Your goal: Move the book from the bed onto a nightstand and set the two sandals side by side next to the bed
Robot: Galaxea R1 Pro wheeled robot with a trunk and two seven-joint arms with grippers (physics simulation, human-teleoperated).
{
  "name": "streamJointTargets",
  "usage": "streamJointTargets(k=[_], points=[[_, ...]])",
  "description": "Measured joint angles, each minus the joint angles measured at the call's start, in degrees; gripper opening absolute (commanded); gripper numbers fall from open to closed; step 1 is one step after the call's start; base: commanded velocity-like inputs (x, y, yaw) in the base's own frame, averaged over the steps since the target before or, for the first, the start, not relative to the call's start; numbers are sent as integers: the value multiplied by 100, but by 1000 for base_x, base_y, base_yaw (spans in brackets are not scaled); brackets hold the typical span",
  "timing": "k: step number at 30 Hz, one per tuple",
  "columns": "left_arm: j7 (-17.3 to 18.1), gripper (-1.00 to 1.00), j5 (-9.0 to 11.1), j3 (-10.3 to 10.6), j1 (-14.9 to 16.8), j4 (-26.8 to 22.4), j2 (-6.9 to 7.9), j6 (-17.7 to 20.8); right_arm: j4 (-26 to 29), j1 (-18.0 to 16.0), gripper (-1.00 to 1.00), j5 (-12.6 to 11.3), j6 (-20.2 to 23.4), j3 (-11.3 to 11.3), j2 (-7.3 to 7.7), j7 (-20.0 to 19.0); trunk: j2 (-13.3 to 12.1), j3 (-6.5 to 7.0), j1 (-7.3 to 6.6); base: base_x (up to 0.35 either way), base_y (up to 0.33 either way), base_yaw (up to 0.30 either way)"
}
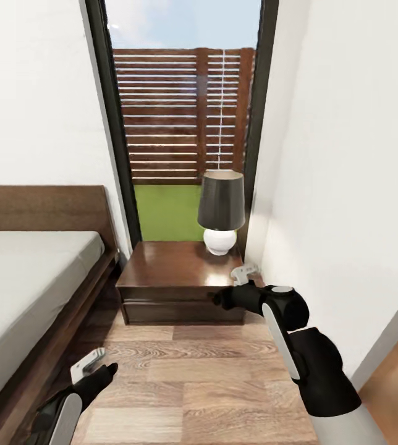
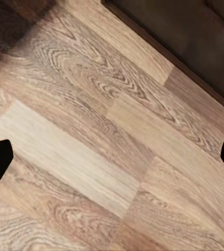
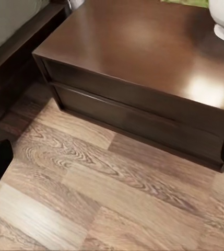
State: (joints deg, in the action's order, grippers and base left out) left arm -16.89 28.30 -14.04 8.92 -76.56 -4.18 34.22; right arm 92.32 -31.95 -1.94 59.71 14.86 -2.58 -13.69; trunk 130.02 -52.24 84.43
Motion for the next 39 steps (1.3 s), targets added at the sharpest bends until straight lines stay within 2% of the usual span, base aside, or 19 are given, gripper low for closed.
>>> streamJointTargets(k=[8,12,14,15,16,19,21,22,23,26,27,29,34,39], points=[[1,100,11,-23,-149,-619,-23,75,1,0,100,-5,0,10,3,-23,0,0,0,262,217,281],[-11,100,53,1,-169,-1215,-61,379,0,-3,100,15,0,10,-13,-23,0,0,0,260,220,282],[-13,100,63,4,-114,-1342,-62,506,0,-20,100,26,0,9,-37,-15,0,0,0,259,220,282],[-15,100,76,-25,74,-1445,-40,676,0,-84,100,28,0,9,-110,0,0,1,0,252,220,260],[-30,100,59,-288,595,-1520,15,1287,-98,-331,100,13,0,-4,-405,16,0,2,0,230,205,257],[-50,100,70,-479,1153,-1541,59,1827,-238,-580,100,57,1,-15,-545,25,0,1,1,153,145,259],[-61,100,69,-588,1421,-1548,103,2119,-321,-723,100,59,1,-22,-599,27,0,0,2,51,91,267],[-62,100,67,-590,1425,-1548,104,2124,-322,-725,100,61,1,-22,-600,27,0,0,2,-17,58,273],[-71,100,70,-658,1605,-1552,162,2291,-416,-881,100,59,2,-29,-635,28,0,1,3,-13,47,276],[-83,100,69,-716,1790,-1556,264,2441,-659,-1188,100,58,2,-39,-667,29,-79,36,-41,-8,27,280],[-87,100,72,-755,1931,-1558,350,2533,-1149,-1526,100,47,2,-43,-706,28,-119,55,-62,-3,10,283],[-87,100,72,-769,1998,-1557,390,2557,-1409,-1657,100,28,3,-43,-741,27,-199,89,-106,-2,7,284],[-96,100,55,-762,2099,-1540,432,2557,-1810,-1770,100,9,4,-55,-741,25,-400,179,-216,-1,3,258],[-293,100,21,-786,2135,-1450,452,2558,-1951,-1624,100,-4,4,-64,-741,19,-600,269,-326,0,1,115]])
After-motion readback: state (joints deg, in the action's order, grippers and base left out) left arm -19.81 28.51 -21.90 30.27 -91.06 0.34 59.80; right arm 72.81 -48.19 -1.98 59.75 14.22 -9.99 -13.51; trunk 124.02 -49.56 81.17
